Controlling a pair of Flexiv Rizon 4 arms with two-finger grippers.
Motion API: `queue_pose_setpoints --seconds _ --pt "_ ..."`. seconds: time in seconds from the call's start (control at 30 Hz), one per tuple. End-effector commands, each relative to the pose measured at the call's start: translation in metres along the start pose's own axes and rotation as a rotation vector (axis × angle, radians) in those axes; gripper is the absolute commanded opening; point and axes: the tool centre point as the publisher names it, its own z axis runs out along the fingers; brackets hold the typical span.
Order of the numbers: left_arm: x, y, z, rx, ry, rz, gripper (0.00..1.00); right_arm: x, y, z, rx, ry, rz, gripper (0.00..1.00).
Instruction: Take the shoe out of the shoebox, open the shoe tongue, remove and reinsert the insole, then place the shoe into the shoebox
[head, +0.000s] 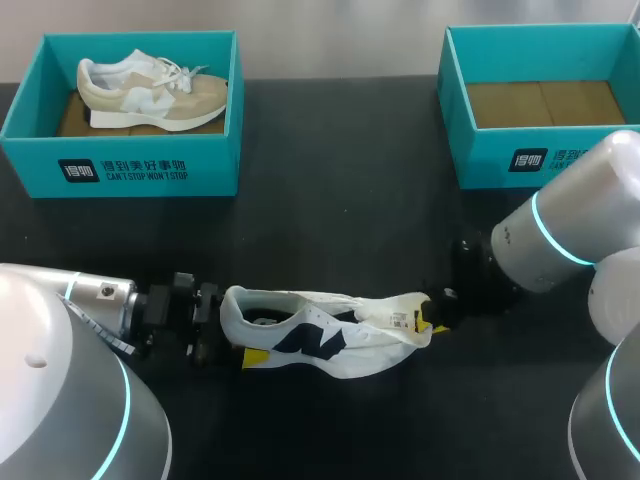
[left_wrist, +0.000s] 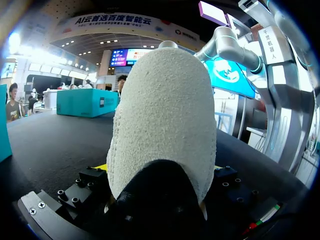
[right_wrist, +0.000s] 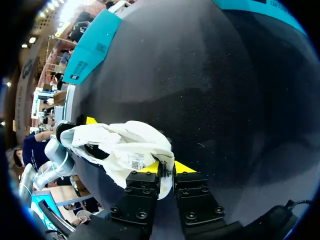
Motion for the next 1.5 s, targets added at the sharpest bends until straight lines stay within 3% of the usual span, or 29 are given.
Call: queue_pose_setpoints --seconds 0.03,0.4,0.93,1.3,1.33,1.4,1.47,1.5 --pt "-0.001 0.005 0.000 0.000 -0.002 0.000 0.00 -0.002 -0.003 -0.008 -0.013 -0.029 0.006 0.39" --pt "-0.001 0.005 0.000 0.000 -0.002 0.000 0.00 0.022 -0.007 -0.061 -0.069 -0.144 -0.074 0.39" --pt "-0.001 0.005 0.000 0.000 -0.002 0.000 0.00 0.071 0.000 -0.123 -0.050 -0.375 -0.278 0.39" --pt "-0.001 0.005 0.000 0.000 -0.002 0.000 0.00 0.107 -0.012 -0.143 -0.033 -0.501 -0.470 0.38" --pt "-0.001 0.005 0.000 0.000 -0.002 0.000 0.00 0.110 -0.013 -0.144 -0.030 -0.513 -0.491 0.37" --pt "-0.001 0.005 0.000 0.000 -0.002 0.000 0.00 0.116 -0.014 -0.144 -0.026 -0.531 -0.535 0.23" --pt "-0.001 0.005 0.000 0.000 -0.002 0.000 0.00 0.122 -0.016 -0.144 -0.024 -0.546 -0.579 0.00" --pt "-0.001 0.005 0.000 0.000 -0.002 0.000 0.00 0.126 -0.016 -0.144 -0.023 -0.552 -0.603 0.00"
